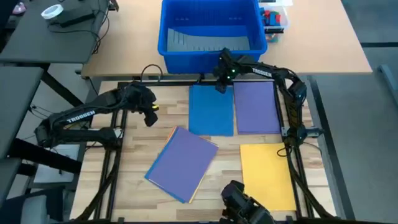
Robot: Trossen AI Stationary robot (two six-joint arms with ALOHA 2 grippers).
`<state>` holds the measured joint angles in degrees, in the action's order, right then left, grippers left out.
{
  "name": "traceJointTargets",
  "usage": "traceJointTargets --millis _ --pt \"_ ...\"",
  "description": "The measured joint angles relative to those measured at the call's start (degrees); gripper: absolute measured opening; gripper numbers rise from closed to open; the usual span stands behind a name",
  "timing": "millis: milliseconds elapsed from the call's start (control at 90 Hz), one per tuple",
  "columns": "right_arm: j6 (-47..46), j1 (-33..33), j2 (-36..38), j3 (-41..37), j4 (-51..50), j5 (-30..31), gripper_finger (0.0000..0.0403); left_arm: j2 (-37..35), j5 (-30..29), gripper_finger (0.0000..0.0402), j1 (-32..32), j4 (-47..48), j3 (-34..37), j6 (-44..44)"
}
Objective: Organize paper
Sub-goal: Stack the blue paper on top of the other blue paper
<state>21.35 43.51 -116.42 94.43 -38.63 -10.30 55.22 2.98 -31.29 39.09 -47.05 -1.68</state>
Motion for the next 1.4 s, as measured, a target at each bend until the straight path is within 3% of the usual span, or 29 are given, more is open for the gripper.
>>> traceJointTargets --millis 167,322,467,556,767,900,1000,1078,1156,1400 --pt "-3.27 -5.38 -0.03 2.63 9.89 -7.23 0.0167 0.0 -1.35 0.0 0.0 -0.02 0.0 -0.58" --pt "-1.97 -11.43 -5.33 2.81 17.41 -7.86 0.0133 0.0 -1.6 0.0 0.0 -0.04 0.0 -0.3" --pt "-1.9 -15.31 -11.1 7.19 14.34 -9.01 0.0053 0.0 -1.6 0.0 0.0 -0.03 -0.02 0.08" --pt "-1.57 -16.92 -12.84 10.53 13.55 -4.82 0.0011 0.0 -1.64 0.0 0.03 0.0 -0.02 0.78" --pt "-4.93 -17.61 -15.05 19.6 2.97 -3.74 0.0004 0.02 -1.69 0.0 0.09 -0.4 0.13 1.35" --pt "-8.91 -18.01 -13.91 23.5 -4.54 -4.23 0.0003 1.21 -3.29 0.0 -0.75 -6.88 0.15 -1.03" --pt "-12.65 -16.57 -10.35 24.65 -7.5 -6.84 0.0002 5.1 -2.52 0.0 -2.41 -11.08 0.15 -0.75" --pt "-15.49 -14.11 -6.9 24.65 -8.43 -7.94 0.0001 9.6 1.81 0.0 -3.24 -14.58 0.13 -1.8" --pt "-16.44 -11.66 -2.78 24.6 -9.45 -7.92 0.0001 15.5 4.3 0.0 -3.39 -16.99 -0.84 -2.91" --pt "-16.49 -5.2 11.56 24.64 -11.58 -8.45 0.0001 37.39 4.53 0.0 -3.43 -16.49 -10.13 -14.19"
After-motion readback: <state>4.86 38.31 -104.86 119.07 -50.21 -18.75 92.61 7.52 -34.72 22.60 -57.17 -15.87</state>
